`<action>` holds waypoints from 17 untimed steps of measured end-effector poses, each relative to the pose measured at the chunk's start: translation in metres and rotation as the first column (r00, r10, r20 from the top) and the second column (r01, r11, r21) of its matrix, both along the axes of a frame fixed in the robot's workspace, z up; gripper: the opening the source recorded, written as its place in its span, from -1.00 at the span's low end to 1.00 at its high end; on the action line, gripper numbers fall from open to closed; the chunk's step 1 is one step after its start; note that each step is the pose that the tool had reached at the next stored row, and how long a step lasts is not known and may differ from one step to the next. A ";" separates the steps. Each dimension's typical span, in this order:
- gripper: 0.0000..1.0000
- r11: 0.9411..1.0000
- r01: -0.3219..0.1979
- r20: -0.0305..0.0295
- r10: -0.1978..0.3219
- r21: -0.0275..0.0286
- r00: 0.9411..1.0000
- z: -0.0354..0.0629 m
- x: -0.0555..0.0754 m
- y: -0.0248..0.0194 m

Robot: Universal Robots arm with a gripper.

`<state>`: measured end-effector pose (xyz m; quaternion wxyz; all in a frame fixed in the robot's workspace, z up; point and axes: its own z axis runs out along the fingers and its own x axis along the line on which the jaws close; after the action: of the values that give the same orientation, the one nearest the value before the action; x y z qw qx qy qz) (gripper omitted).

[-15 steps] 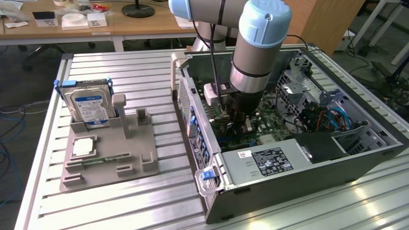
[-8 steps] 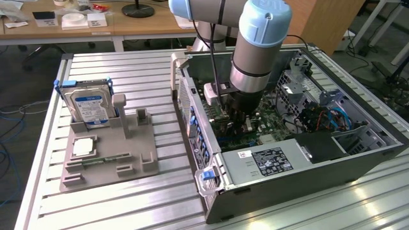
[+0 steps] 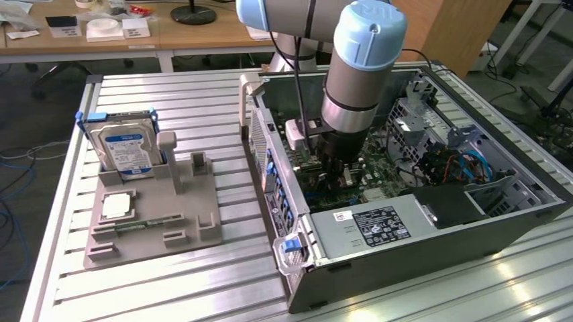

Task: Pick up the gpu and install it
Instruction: 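Insert the gpu into the slot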

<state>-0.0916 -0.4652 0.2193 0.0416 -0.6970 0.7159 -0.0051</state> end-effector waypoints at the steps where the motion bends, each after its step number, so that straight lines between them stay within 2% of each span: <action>1: -0.44 1.000 0.000 0.000 0.000 0.000 1.000 0.0000 0.000 0.0000; 5: -0.44 1.000 0.000 0.001 0.000 0.000 1.000 -0.0001 -0.001 0.0001; 9: -0.44 1.000 0.000 0.007 0.000 -0.001 1.000 -0.0011 -0.002 0.0002; 11: -0.44 1.000 0.000 0.008 0.000 -0.001 1.000 -0.0067 -0.003 0.0006; 17: -0.44 1.000 0.000 0.008 0.000 -0.001 1.000 -0.0068 -0.003 0.0007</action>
<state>-0.0947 -0.4645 0.2124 0.0442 -0.6970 0.7157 -0.0080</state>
